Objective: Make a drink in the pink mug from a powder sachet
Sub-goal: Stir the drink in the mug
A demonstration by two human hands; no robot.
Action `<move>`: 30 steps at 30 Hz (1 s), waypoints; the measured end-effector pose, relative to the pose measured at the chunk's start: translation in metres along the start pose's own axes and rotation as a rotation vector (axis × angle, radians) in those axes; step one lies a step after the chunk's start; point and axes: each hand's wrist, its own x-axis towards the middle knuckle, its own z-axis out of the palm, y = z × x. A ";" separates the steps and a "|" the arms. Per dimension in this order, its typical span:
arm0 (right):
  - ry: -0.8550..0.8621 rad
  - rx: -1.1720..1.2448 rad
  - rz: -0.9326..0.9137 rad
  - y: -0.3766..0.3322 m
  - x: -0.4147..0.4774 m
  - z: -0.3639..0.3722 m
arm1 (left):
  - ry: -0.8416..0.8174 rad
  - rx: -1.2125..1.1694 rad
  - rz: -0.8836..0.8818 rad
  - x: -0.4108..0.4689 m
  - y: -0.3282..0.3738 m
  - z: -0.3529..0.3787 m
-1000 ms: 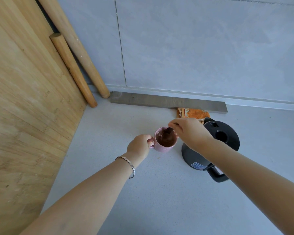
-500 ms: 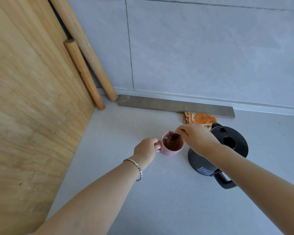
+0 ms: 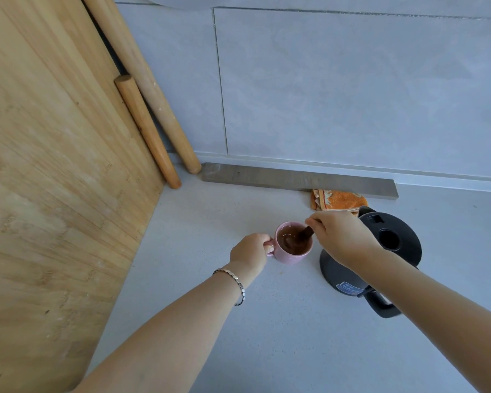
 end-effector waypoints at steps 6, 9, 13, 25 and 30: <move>0.126 0.077 -0.066 -0.009 -0.015 -0.019 | 0.000 0.005 0.007 0.001 0.000 0.000; 0.232 0.093 -0.136 -0.008 -0.029 -0.036 | 0.009 0.009 0.001 0.001 -0.001 0.001; 0.399 0.195 -0.255 0.002 -0.051 -0.046 | 0.010 0.003 0.004 0.002 -0.002 0.002; 0.385 0.403 -0.245 0.030 -0.078 -0.020 | -0.004 0.015 -0.017 0.002 0.000 0.002; 0.412 0.383 -0.285 0.031 -0.079 -0.015 | -0.006 0.032 -0.010 0.001 0.000 0.001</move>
